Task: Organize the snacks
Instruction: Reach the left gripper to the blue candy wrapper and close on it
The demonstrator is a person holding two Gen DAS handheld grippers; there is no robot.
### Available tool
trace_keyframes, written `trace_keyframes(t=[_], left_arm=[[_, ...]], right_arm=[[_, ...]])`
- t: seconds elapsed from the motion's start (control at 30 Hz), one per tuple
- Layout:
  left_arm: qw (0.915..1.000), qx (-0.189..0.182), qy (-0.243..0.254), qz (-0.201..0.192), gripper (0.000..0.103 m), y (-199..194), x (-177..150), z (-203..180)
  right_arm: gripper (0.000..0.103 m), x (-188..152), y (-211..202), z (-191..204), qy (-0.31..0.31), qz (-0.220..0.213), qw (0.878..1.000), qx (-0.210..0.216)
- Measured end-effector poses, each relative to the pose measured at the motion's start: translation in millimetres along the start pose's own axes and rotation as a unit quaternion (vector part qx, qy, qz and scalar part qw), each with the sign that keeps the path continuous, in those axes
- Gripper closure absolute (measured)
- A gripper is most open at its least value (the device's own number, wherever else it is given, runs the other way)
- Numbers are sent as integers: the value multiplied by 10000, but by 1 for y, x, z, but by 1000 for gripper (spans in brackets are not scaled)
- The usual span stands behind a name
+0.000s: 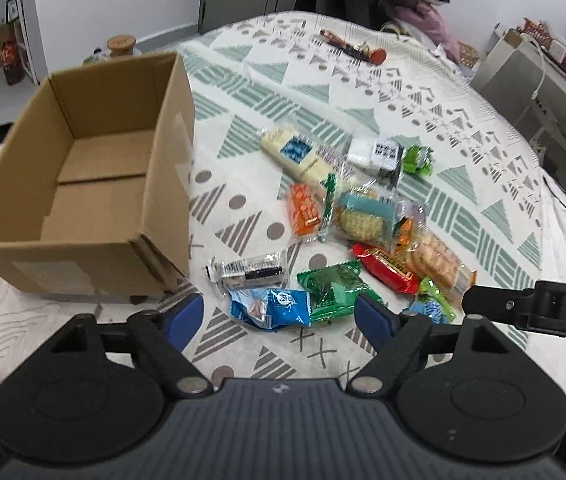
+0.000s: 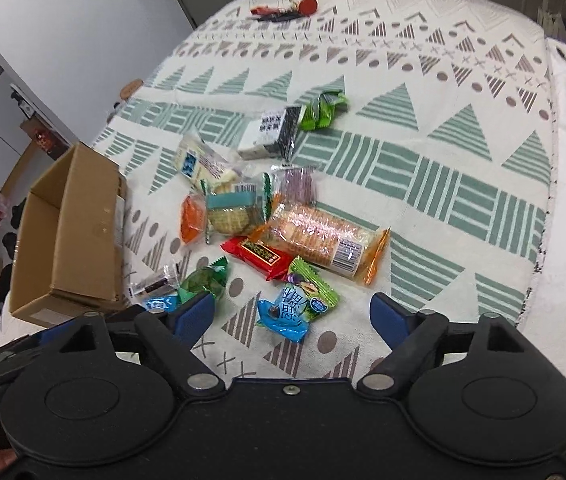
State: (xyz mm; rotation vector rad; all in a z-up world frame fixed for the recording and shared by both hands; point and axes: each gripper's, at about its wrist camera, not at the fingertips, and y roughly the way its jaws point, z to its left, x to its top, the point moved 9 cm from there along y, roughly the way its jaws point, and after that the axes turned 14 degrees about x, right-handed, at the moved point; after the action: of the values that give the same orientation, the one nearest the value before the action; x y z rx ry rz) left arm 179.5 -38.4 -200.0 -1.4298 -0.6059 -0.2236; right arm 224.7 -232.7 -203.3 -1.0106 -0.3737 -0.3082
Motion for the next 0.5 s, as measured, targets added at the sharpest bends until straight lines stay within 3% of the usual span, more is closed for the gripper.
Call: trace_keyframes(t=[0.1,0.37,0.5], left_arm=[[9999,52,-20,135,31,15,-3,-3],[9994,213,-68,274,31,45,-3,-5],[9990,224,-141,360,47,53,-4,-5]], right_arm=[[20,0,10,-4,106,126,9999,-21],[26,-1,41,-14,142,504,9983,-241],[29,1,50,-17,167,572,9977,-310]])
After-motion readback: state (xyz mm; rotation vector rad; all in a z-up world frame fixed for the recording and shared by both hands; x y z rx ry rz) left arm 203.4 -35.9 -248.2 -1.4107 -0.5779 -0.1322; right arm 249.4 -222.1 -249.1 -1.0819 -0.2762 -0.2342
